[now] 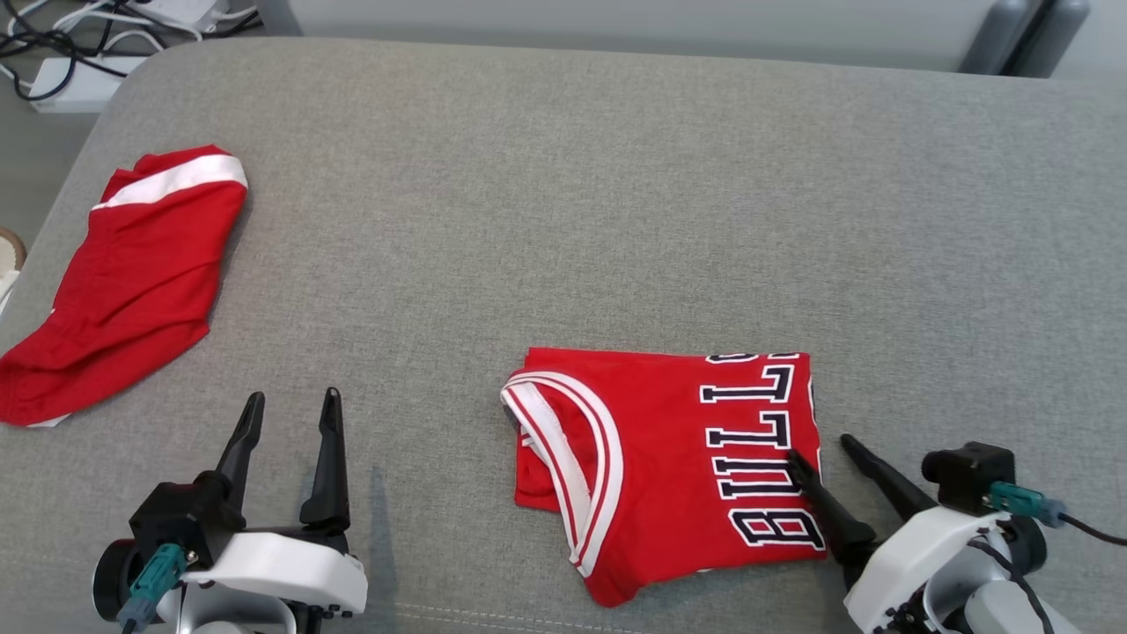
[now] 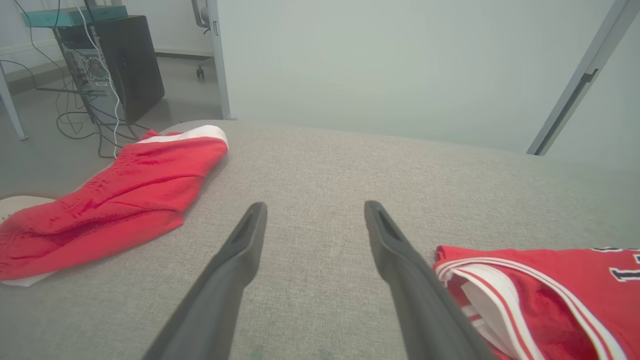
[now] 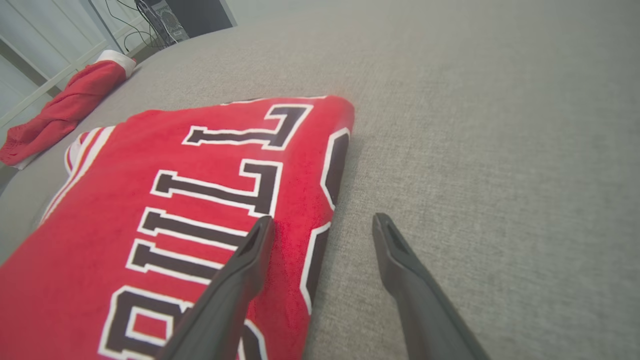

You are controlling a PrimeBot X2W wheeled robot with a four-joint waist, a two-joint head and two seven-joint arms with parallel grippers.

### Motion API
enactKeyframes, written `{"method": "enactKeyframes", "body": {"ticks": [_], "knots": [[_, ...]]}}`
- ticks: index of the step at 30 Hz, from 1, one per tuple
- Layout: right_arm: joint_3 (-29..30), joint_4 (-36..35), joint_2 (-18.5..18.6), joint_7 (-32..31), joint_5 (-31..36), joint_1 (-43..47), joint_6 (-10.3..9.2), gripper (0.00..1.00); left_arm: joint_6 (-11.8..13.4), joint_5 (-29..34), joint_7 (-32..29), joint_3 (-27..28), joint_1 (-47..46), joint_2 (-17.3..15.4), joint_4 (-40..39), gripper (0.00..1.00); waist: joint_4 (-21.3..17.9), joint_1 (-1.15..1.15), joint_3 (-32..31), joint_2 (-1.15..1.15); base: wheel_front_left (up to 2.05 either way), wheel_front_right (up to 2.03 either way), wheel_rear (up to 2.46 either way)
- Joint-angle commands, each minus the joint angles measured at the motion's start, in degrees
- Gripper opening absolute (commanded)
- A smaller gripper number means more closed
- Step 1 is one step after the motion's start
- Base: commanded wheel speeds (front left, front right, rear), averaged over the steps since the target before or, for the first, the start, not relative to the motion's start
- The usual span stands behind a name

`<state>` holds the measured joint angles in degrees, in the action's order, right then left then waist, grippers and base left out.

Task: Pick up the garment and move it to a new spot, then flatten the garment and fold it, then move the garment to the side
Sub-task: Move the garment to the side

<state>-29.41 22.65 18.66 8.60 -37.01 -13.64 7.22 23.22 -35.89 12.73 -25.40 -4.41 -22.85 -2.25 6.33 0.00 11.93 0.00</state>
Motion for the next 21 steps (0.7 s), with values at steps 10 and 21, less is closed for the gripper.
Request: {"method": "enactKeyframes", "body": {"ticks": [10, 21], "knots": [[-8.67, 0.56, 2.91, -5.69, -9.62, -6.04, 0.26, 0.0, -0.85, -0.05, 1.42, 2.43, -3.89, -0.28, 0.6, 1.0, 1.05, 0.0, 1.25, 0.0, 0.0, 0.0, 0.0], [-10.36, -14.44, 15.02, -15.93, -14.25, -15.46, 0.26, 0.0, -1.42, -0.09, 1.82, 2.97, -3.6, 0.38, 1.37, 1.0, -1.6, 0.0, 0.52, 0.0, 0.0, 0.0, 0.0]]}}
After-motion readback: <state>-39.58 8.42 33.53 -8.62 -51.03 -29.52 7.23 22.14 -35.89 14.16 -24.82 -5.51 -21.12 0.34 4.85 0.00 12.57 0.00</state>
